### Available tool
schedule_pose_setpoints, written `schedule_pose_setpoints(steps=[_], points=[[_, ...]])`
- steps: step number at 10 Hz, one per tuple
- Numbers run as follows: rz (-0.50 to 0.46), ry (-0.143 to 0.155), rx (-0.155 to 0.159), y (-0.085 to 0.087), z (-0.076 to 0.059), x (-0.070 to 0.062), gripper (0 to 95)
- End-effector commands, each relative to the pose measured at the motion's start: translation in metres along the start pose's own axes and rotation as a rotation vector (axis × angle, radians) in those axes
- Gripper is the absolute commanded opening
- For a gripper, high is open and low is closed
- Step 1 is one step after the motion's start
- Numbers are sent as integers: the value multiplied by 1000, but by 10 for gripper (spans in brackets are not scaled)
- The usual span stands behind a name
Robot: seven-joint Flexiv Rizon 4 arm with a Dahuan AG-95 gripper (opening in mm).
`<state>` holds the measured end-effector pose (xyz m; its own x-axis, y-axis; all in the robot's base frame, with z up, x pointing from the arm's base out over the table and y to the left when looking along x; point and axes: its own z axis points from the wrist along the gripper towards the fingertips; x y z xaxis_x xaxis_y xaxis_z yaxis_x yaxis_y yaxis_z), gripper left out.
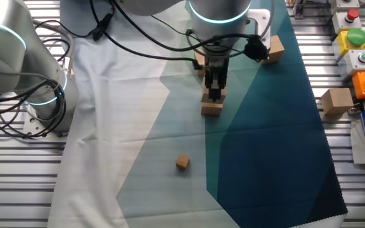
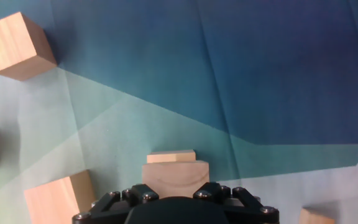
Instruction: Stack the blocks in a vertical line of five
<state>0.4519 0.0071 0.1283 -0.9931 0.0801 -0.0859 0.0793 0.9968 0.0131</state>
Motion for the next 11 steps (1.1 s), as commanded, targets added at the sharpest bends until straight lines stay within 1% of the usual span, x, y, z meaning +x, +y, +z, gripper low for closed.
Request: schedule_pose_setpoints(steps=[1,4,5,8,11], points=[[-6,-5,6,2,2,1,0],[-23,-8,14,3,8,0,0],[-30,-15,18,3,10,-1,0],[-24,-19,13,2,14,-1,0],[-23,-19,13,2,16,-1,0]])
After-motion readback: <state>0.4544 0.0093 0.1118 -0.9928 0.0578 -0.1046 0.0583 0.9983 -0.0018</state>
